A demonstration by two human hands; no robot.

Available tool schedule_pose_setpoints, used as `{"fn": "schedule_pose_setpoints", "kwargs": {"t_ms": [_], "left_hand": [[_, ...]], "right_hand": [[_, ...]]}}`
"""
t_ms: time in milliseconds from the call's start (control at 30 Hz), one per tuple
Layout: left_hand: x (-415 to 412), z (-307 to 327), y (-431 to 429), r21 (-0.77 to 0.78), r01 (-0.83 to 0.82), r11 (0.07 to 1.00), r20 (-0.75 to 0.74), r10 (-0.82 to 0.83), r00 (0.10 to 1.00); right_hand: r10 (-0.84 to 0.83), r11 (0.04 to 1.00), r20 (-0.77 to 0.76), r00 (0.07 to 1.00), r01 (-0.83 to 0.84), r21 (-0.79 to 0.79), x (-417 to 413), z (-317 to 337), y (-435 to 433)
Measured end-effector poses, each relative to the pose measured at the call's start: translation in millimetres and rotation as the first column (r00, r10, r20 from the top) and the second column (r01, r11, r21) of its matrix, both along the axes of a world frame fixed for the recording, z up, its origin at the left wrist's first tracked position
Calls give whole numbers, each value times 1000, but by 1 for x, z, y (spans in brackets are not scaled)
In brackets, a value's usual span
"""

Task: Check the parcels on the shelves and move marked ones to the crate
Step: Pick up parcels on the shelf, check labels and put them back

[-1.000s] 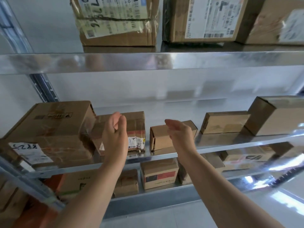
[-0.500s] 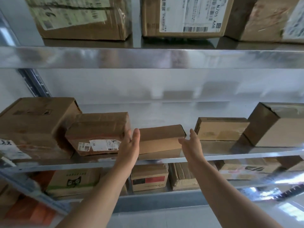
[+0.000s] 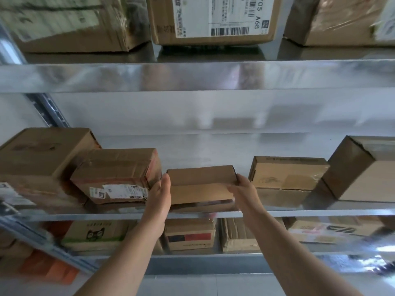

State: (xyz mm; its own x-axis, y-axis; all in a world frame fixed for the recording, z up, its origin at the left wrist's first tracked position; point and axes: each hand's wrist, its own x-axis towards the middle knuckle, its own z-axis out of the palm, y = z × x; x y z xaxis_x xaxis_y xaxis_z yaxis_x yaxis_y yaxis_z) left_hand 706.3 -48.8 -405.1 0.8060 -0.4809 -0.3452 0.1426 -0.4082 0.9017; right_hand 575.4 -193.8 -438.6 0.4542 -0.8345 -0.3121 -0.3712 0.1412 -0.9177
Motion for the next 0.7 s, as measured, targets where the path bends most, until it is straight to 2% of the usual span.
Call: {"fn": "schedule_pose_setpoints", "kwargs": {"t_ms": [167,333,467,700], "left_hand": [[6,17,4,-131,-16,991,14,18,1000],[13,47,14,-236,-12,972,30,20,999],[15,69,20,-370,2,929,31,10,999],[18,76,29,-560,80,825,-191,-222,956]], "right_hand": [[-64,998,140,988,67,-13,-19,27,3],[-185,981,353,917,196,2,-36,68,7],[-223,966,410,884,257,-29,-41,91,12],[-270,951,454,849,310,-14,-46,108,21]]}}
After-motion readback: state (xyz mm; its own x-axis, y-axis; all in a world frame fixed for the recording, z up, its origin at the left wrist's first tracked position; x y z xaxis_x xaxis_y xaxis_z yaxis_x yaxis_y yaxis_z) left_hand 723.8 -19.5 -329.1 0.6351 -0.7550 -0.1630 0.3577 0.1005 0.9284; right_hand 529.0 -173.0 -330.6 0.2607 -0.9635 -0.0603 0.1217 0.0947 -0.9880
